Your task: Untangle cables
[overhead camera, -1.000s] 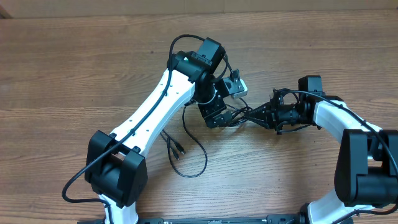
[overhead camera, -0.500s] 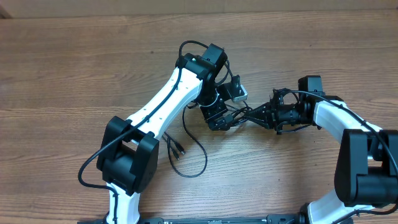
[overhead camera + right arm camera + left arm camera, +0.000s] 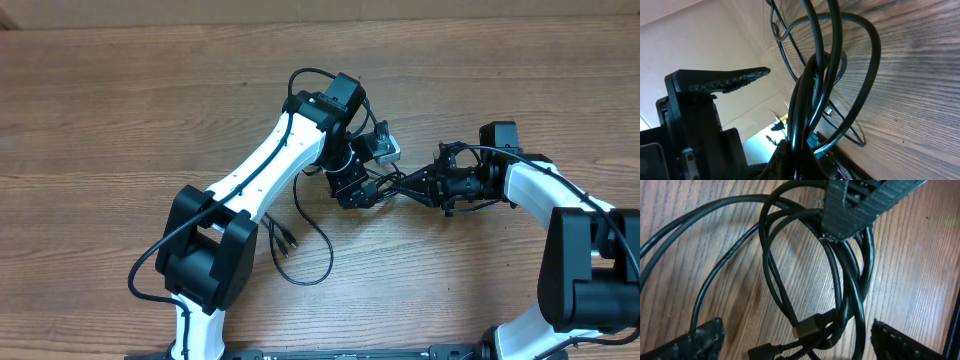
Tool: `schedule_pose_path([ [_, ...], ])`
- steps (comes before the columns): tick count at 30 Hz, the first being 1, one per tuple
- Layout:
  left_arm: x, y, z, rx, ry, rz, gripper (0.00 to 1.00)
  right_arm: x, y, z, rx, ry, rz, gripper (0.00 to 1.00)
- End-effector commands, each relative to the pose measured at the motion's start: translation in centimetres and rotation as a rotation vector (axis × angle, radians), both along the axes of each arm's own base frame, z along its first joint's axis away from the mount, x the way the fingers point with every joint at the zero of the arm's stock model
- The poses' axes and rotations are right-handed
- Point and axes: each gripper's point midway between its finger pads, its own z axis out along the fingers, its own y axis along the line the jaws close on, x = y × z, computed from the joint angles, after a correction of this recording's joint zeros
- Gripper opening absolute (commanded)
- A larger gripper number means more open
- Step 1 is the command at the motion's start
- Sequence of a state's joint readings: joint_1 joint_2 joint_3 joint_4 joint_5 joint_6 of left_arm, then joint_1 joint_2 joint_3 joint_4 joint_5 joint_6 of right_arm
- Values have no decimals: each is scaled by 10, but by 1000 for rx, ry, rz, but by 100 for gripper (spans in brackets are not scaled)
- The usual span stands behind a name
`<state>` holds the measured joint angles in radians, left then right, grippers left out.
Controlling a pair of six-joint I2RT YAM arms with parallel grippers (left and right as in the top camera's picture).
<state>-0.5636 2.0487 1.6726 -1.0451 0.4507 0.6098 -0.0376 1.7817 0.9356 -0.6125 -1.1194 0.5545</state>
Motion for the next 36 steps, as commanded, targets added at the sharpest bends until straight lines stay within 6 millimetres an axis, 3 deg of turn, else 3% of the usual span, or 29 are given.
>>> schedule_pose_path([
  [1,-6,-4,-5,-13,16,-24,85,4,1,8,33,-20,4,4],
  [4,-7,-5,-5,-14,17,-28,67,4,1,8,33,-20,4,4],
  [7,-10,-8,-5,-22,21,-36,59,4,1,8,33,-20,4,4],
  [11,-13,-12,-3,-35,31,-42,41,4,1,8,33,-23,4,4],
  [20,-17,-14,-3,-38,42,-49,31,4,1,8,33,-24,4,4],
  [21,-18,-15,-2,-47,48,-51,24,5,1,8,32,-24,4,4],
  [22,-18,-15,-2,-50,50,-51,8,5,1,8,32,-24,4,4],
  [23,-19,-16,-1,-53,53,-49,4,5,1,8,32,-24,4,4],
  [33,-19,-17,-2,-46,54,-44,4,5,1,8,32,-31,4,4],
  [35,-13,-14,-4,-26,55,13,4,6,1,8,32,-32,4,4],
  [36,1,-7,-6,10,56,135,4,6,1,8,32,-32,4,4],
])
